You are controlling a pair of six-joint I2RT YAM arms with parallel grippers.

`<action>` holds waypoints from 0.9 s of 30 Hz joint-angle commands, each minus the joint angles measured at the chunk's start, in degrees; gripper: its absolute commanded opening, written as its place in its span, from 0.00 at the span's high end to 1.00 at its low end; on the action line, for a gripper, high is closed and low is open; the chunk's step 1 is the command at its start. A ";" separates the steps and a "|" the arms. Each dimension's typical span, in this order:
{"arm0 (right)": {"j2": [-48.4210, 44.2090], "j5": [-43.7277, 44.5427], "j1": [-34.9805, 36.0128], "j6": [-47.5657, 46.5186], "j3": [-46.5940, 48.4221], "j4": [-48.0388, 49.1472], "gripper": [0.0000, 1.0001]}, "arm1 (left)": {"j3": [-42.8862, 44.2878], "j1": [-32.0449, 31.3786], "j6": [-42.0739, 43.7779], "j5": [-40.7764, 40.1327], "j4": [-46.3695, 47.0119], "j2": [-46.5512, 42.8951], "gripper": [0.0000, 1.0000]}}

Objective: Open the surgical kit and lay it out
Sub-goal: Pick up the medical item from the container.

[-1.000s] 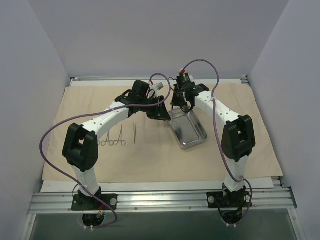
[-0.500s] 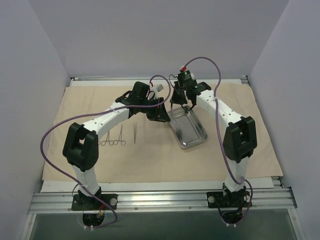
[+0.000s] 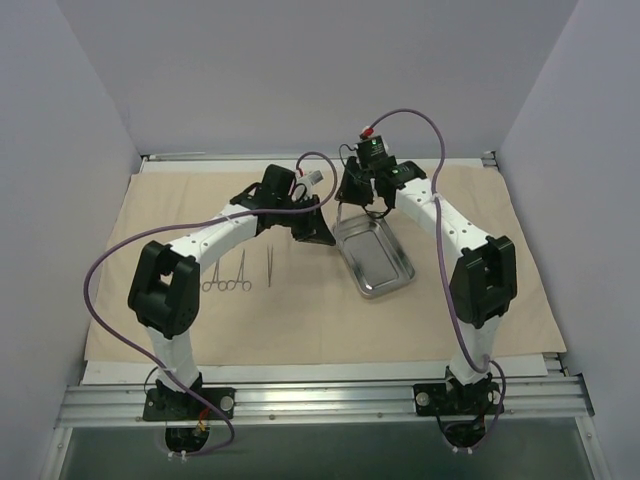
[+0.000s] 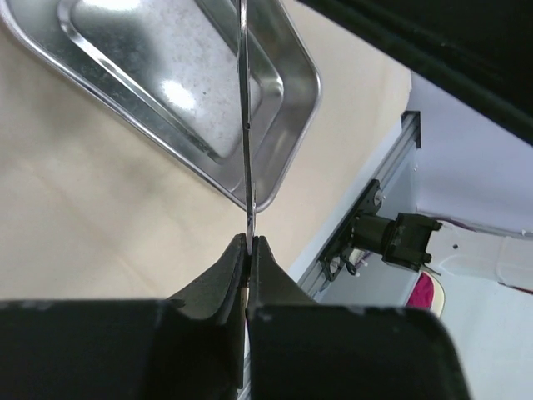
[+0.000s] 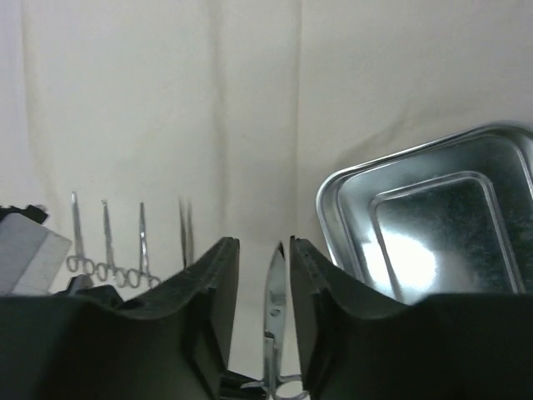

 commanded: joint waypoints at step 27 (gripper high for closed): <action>-11.79 -34.79 -7.08 -7.21 -14.13 8.47 0.98 | -8.29 2.81 -3.48 23.11 16.07 -8.17 0.94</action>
